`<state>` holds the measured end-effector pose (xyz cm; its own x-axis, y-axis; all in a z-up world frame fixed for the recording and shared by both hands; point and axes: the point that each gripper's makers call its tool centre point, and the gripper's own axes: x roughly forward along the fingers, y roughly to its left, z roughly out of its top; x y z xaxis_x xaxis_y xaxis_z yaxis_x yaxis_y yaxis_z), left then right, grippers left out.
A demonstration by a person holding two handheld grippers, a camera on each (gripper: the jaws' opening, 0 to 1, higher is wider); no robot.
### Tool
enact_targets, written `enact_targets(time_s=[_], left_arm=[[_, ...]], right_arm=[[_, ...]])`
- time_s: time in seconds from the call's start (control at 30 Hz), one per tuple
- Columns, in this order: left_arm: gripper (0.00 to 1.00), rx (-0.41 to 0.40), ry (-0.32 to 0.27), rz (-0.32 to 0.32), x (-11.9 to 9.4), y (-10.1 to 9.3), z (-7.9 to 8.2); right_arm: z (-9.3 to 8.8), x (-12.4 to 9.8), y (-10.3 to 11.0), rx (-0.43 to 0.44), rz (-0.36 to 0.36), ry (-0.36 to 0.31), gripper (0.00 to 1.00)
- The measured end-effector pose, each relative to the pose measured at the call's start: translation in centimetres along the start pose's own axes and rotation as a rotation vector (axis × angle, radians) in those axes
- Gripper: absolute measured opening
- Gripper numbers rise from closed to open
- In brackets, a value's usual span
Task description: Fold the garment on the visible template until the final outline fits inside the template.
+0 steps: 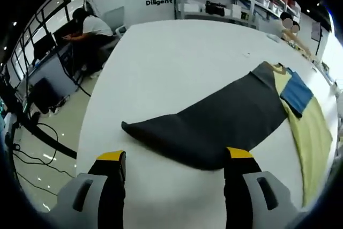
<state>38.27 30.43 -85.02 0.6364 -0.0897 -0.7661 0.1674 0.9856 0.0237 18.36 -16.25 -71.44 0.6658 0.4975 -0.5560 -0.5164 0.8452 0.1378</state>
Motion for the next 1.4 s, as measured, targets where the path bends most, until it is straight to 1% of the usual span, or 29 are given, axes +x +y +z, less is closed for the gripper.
enact_targets(time_s=[0.3, 0.43, 0.5, 0.57, 0.63, 0.67, 0.7, 0.73, 0.8, 0.83, 0.87, 1.0, 1.1, 1.23, 1.33, 1.4], left_arm=[[0.49, -0.019, 0.008, -0.011, 0.3, -0.2, -0.2], [0.42, -0.036, 0.012, -0.019, 0.5, -0.5, -0.4], [0.39, -0.049, 0.015, -0.024, 0.7, -0.7, -0.4], [0.37, -0.045, 0.010, -0.015, 0.6, -0.7, -0.4], [0.30, -0.041, 0.008, -0.017, 0.6, -0.8, -0.3], [0.26, -0.028, 0.008, -0.035, 0.5, -1.2, -0.3], [0.21, -0.020, 0.012, -0.030, 0.4, -1.3, -0.4], [0.17, -0.024, 0.009, -0.020, 0.4, -1.2, -0.4], [0.09, -0.027, 0.004, -0.023, 0.3, -1.4, -0.3], [0.05, -0.006, -0.007, -0.012, 0.2, -1.2, 0.0], [0.03, 0.003, -0.012, -0.007, 0.1, -1.2, 0.1], [0.03, 0.010, -0.016, -0.010, -0.1, -1.4, 0.2], [0.03, 0.020, -0.031, -0.014, -0.6, -1.5, 0.7], [0.03, 0.037, -0.046, -0.021, -1.3, -1.8, 1.5], [0.03, 0.075, -0.066, -0.028, -1.9, -2.2, 2.7], [0.03, 0.093, -0.064, -0.029, -2.2, -2.4, 3.1]], right_arm=[[0.0, -0.2, -0.3, -0.002, -0.004, 0.005, 0.99], [0.1, -0.2, -0.4, 0.005, -0.006, -0.004, 0.99], [0.1, -0.3, -0.4, 0.003, -0.002, -0.003, 0.99], [0.1, -0.4, -0.5, 0.001, -0.003, -0.003, 0.99], [0.1, -0.5, -0.6, 0.003, -0.009, -0.007, 0.98], [0.1, -0.5, -0.7, 0.005, -0.011, -0.006, 0.98], [0.0, -0.5, -0.7, 0.006, -0.012, -0.006, 0.98], [0.0, -0.5, -0.7, 0.006, -0.013, -0.007, 0.98], [-0.1, -0.5, -0.7, 0.007, -0.012, -0.006, 0.96], [0.0, -0.6, -0.7, 0.005, -0.012, -0.010, 0.96], [0.0, -0.6, -0.8, 0.006, -0.014, -0.012, 0.95], [0.3, -0.8, -0.9, 0.010, -0.020, -0.026, 0.95], [0.3, -0.8, -0.9, 0.009, -0.018, -0.028, 0.95], [0.1, -0.8, -0.8, 0.006, -0.016, -0.021, 0.94], [0.2, -0.6, -0.5, 0.003, -0.006, -0.025, 0.94], [0.2, -0.6, -0.4, -0.002, -0.003, -0.024, 0.94]])
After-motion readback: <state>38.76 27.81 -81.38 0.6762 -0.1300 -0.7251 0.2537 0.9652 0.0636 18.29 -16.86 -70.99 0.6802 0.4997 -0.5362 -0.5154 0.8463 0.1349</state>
